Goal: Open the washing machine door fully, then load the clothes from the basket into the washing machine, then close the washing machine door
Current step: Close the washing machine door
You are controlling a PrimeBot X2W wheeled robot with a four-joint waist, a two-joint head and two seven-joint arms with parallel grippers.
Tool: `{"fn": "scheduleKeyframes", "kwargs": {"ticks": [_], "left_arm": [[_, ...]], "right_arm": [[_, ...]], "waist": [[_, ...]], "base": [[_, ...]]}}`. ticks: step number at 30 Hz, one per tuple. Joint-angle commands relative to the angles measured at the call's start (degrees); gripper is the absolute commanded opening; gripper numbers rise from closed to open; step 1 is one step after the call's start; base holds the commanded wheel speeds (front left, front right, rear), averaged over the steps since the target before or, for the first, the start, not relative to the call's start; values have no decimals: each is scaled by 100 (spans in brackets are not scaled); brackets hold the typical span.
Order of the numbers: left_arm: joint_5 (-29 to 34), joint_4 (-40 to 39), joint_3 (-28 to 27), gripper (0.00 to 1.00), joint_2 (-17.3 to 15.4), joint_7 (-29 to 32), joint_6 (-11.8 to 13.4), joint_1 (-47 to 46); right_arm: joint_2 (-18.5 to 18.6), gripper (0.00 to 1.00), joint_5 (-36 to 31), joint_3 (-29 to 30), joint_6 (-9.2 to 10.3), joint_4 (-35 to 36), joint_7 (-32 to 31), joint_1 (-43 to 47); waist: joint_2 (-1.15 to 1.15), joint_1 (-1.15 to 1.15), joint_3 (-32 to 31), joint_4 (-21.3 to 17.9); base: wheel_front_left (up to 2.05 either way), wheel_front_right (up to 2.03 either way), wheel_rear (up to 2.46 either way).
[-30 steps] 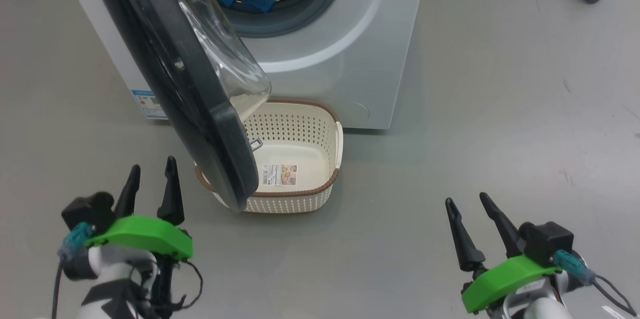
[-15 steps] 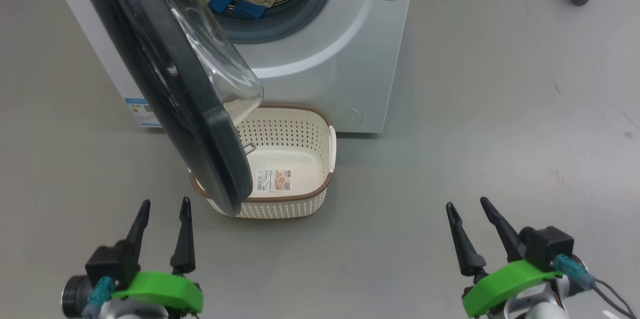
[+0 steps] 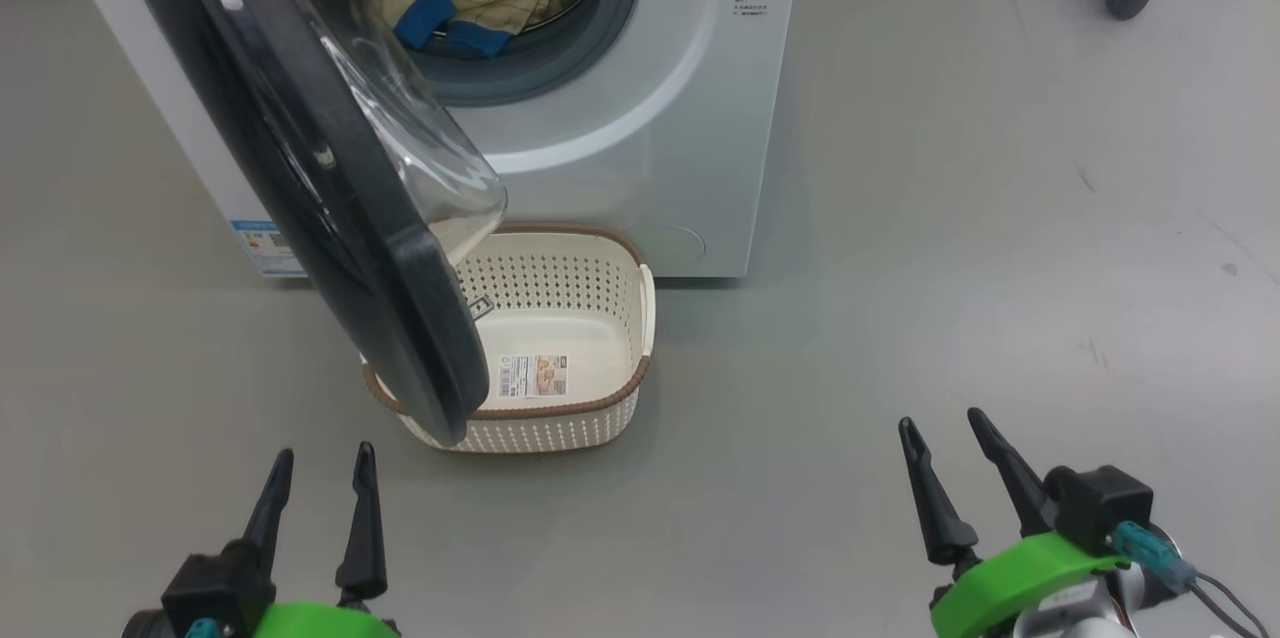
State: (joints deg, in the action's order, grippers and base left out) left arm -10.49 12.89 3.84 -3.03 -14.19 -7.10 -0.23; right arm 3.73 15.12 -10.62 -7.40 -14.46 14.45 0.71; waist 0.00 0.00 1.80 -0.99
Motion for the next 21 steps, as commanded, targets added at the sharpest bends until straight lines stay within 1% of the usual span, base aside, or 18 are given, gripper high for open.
{"fn": "scheduleKeyframes", "kwargs": {"ticks": [1,8,21], "left_arm": [[53,-228,-244,100,-21,-81,-27,-75],[69,-301,-322,100,1,-81,-35,12],[0,-342,-264,100,12,-81,-38,53]], "right_arm": [[36,100,-3,-70,-9,189,55,-95],[37,100,-13,-39,-9,185,55,-77],[27,100,-23,-10,-9,167,55,-52]], "waist": [[0,0,2,-14],[0,0,-9,-45],[0,0,-24,-84]], "base": [[0,0,0],[0,0,0],[0,0,0]]}}
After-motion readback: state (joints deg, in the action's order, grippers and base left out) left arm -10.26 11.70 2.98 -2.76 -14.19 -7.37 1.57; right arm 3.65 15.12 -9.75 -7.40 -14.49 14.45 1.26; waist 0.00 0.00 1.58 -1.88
